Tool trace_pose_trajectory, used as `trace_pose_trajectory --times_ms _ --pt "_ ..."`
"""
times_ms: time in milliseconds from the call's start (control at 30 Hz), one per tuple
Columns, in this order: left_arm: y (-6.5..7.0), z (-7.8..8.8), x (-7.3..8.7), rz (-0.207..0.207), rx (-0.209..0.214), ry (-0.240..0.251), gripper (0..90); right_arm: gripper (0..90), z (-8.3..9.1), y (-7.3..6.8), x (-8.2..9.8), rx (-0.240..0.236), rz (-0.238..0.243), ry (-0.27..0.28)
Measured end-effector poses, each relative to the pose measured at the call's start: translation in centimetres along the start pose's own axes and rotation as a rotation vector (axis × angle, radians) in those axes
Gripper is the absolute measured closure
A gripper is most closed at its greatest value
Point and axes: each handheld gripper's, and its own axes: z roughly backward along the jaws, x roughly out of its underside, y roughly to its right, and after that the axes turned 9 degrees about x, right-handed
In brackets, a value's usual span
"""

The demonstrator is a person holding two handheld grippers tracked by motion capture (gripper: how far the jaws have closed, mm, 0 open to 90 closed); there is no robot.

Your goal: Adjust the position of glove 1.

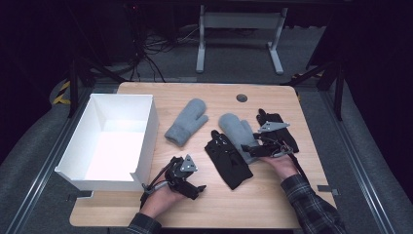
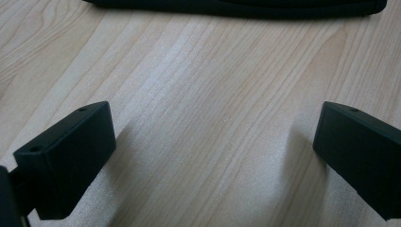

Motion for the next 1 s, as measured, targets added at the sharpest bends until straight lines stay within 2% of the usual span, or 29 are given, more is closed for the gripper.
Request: trace_pose_trajectory --times_ms 133,333,500,567,733,900,1000 --pt "0.0 0.0 0.0 0.000 0.000 0.000 0.4 30.3 -0.8 -0.2 0.1 0.000 0.009 -0.021" --pt "0.0 0.0 0.0 0.000 0.000 0.000 0.4 49.0 -0.9 0.1 0.5 -0.030 0.008 -0.029" --pt "0.0 0.0 0.0 0.000 0.000 0.000 0.5 69.7 -0.6 0.3 0.5 -0.054 0.027 -0.033" --pt "0.0 0.0 0.0 0.000 0.000 0.000 0.4 73.3 -0.5 0.5 0.5 -0.067 0.028 -0.030" --pt "0.0 0.0 0.0 0.000 0.000 0.001 0.5 75.9 0.1 1.0 0.5 -0.097 0.013 -0.008" --pt "0.1 0.0 -0.2 0.005 -0.006 -0.008 2.1 76.3 1.5 1.5 0.2 -0.089 0.020 0.020" --pt "0.3 0.1 -0.6 0.005 -0.005 -0.023 7.2 76.3 2.6 1.8 0.2 -0.087 0.018 0.038"
